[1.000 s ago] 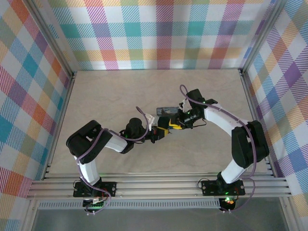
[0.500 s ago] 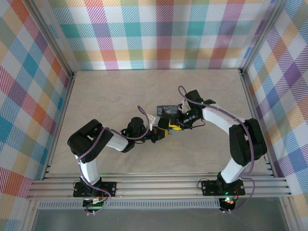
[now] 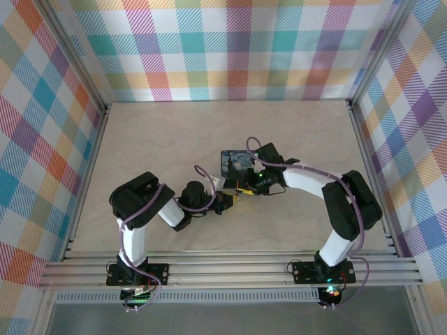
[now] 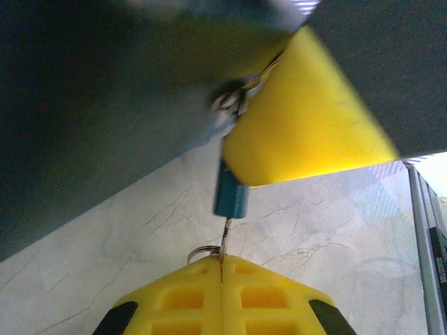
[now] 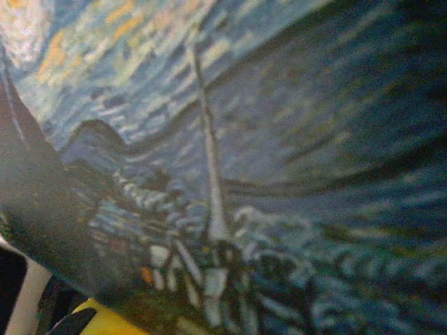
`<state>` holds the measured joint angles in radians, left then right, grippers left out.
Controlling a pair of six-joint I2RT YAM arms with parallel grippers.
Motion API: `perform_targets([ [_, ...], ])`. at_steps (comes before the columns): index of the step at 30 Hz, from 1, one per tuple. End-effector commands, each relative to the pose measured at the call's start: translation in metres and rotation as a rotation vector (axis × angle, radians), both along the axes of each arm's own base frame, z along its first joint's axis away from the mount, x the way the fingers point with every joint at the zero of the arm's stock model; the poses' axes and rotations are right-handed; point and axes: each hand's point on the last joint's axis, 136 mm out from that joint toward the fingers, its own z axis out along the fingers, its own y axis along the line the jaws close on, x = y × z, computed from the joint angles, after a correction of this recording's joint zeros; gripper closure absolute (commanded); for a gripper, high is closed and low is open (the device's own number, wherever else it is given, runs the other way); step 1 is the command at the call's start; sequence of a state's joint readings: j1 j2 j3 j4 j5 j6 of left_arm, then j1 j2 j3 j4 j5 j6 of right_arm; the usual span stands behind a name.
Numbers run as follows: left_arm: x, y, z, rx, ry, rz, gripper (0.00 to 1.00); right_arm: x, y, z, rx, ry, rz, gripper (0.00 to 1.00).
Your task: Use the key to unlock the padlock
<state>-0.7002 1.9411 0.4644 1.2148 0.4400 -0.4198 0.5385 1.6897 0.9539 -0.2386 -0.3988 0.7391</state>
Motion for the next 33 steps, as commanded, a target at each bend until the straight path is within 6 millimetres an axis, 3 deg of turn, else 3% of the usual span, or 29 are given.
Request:
perform_targets([
  [1,-0.011,0.009,-0.025,0.051,0.034,0.011,1.0,-0.026,-0.004,-0.022,0.002,0.172,-0.074,0.72],
  [10,-0.01,0.013,-0.029,0.066,0.029,0.026,1.0,-0.024,-0.012,-0.015,-0.023,0.102,-0.136,0.56],
  [19,-0.011,0.015,-0.032,0.082,0.042,0.035,1.0,-0.016,-0.022,-0.002,-0.013,-0.034,-0.262,0.49],
  [25,-0.012,0.013,-0.029,0.082,0.053,0.022,1.0,-0.011,-0.009,0.003,0.067,-0.166,-0.323,0.45],
  [33,-0.013,0.007,-0.026,0.082,0.061,-0.013,1.0,-0.009,0.013,-0.003,0.12,-0.182,-0.297,0.42],
])
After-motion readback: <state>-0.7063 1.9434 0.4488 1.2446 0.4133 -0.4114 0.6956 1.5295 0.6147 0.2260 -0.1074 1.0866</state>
